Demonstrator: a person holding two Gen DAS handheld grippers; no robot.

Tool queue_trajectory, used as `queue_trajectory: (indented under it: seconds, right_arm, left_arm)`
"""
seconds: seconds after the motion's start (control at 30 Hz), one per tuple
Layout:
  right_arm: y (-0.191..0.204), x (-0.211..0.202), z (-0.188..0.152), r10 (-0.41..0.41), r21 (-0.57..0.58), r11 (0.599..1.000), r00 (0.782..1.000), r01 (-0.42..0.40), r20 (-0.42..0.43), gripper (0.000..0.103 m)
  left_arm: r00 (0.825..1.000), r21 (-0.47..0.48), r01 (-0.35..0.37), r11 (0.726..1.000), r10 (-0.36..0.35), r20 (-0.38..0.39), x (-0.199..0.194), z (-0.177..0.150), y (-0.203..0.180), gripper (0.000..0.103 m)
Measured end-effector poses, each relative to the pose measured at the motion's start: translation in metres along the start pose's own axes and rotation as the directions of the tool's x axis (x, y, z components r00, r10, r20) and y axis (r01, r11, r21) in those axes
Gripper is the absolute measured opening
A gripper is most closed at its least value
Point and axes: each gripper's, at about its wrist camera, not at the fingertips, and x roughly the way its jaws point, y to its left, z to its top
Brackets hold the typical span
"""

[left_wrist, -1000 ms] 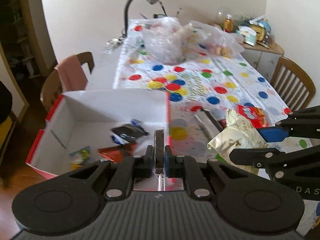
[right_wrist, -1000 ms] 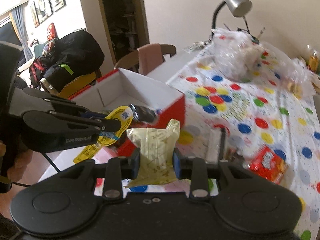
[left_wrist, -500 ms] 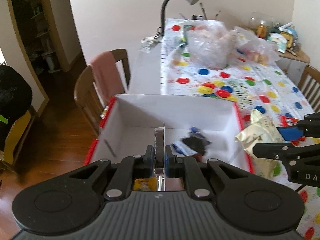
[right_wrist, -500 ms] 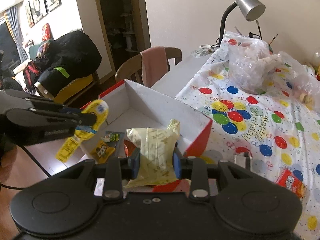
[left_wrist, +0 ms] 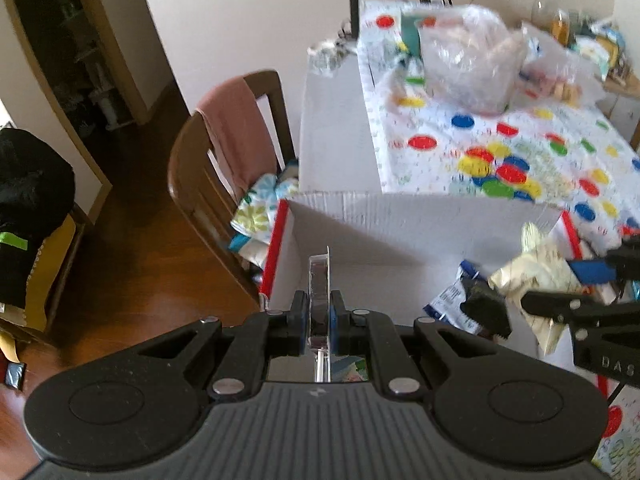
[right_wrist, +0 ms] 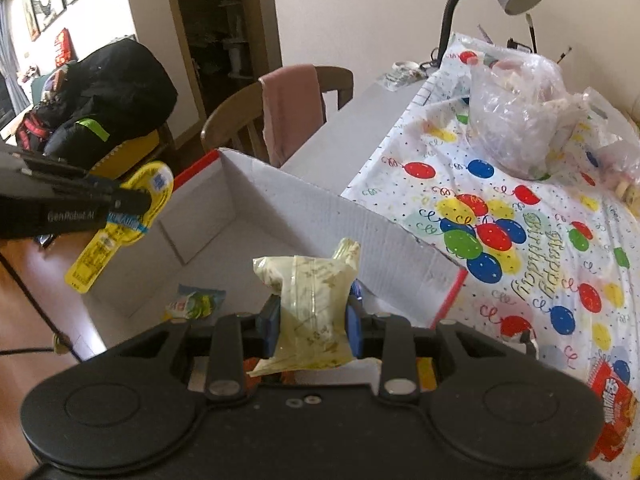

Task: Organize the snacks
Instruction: 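Carry pale bag and yellow jelly into the box and open both tools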

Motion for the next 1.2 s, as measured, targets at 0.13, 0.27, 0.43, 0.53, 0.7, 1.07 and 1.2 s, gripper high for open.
queue_trajectory:
  seconds: [0.13,0.27,0.43,0.53,0.7,1.07,1.2]
  right_arm:
    - [-0.001,0.015,0.005,-0.009,-0.002,1.000,1.000,0.009,-0.019,0.031]
    - [-0.002,0.029,0.007,-0.015,-0.007,1.000,0.999,0.014,-0.051,0.031]
    - [0.002,0.038,0.003,-0.014,-0.026,1.000,0.997,0.012,-0.076,0.031]
    - [0.004,0.041,0.002,-0.010,-0.031,0.999,0.996,0.007,-0.090,0.032]
    - [0.006,0.045,0.000,-0.011,-0.040,0.999,0.995,0.007,-0.102,0.035]
    - [0.007,0.040,-0.004,0.010,-0.032,0.999,0.994,-0.013,-0.107,0.046]
    - [0.008,0.033,-0.006,0.023,-0.026,0.999,0.995,-0.026,-0.099,0.053]
  left_arm:
    - [0.998,0.031,0.012,0.999,-0.010,-0.057,0.019,0.000,-0.004,0.010]
    - [0.995,0.071,0.018,0.997,-0.010,-0.100,0.037,-0.002,-0.012,0.010]
    - [0.989,0.092,0.031,0.995,-0.018,-0.144,0.050,-0.005,-0.020,0.010]
    - [0.985,0.113,0.032,0.993,-0.012,-0.169,0.056,-0.009,-0.025,0.010]
    - [0.979,0.133,0.030,0.991,-0.002,-0.205,0.064,-0.013,-0.030,0.010]
    - [0.980,0.133,0.036,0.990,-0.009,-0.198,0.055,-0.016,-0.035,0.011]
    - [0.985,0.119,0.038,0.992,-0.017,-0.173,0.046,-0.018,-0.035,0.021]
